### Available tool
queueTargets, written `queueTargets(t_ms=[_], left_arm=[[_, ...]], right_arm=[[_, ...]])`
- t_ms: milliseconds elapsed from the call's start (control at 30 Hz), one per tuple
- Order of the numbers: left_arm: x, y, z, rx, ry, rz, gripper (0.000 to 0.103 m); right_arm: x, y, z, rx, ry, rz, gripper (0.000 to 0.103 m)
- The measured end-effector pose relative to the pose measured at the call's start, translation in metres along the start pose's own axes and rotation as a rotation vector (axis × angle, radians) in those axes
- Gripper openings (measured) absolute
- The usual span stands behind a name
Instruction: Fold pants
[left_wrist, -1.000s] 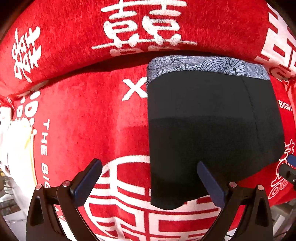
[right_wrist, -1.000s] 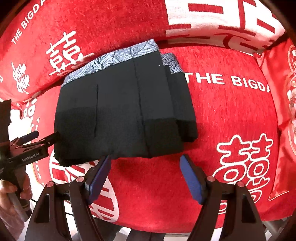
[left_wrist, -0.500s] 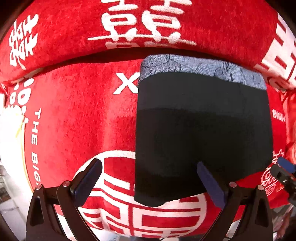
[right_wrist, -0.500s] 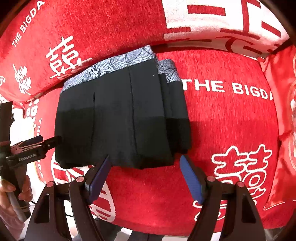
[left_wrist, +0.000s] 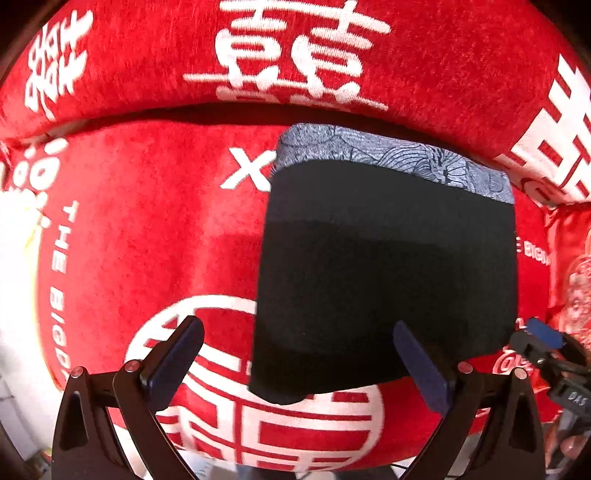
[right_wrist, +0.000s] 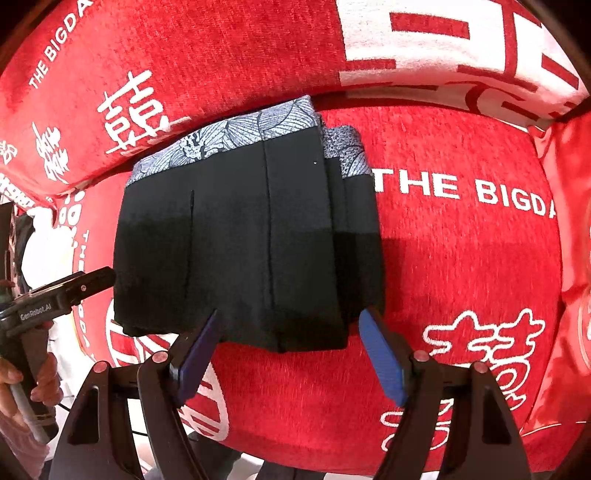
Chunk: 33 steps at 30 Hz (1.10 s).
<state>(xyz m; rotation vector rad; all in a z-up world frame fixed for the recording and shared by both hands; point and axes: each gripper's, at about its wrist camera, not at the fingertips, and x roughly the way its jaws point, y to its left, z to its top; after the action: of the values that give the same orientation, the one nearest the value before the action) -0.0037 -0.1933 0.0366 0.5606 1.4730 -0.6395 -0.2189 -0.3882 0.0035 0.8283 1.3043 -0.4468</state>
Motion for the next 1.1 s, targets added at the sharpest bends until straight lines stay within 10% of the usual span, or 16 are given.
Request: queueTargets(t_ms=[133,1100], left_arm=[[-0.014,-0.021,-0.005,0.129,-0.103,0.26,0.103],[0.003,-0.034,0.001,0.151,-0.071,0.234,0.103]], right_arm=[[-0.001,-0.002,0.001,0.002,-0.005,0.005,0.08],[-0.003,-0.027,0.002,0.023,-0.009,0.01,0.08]])
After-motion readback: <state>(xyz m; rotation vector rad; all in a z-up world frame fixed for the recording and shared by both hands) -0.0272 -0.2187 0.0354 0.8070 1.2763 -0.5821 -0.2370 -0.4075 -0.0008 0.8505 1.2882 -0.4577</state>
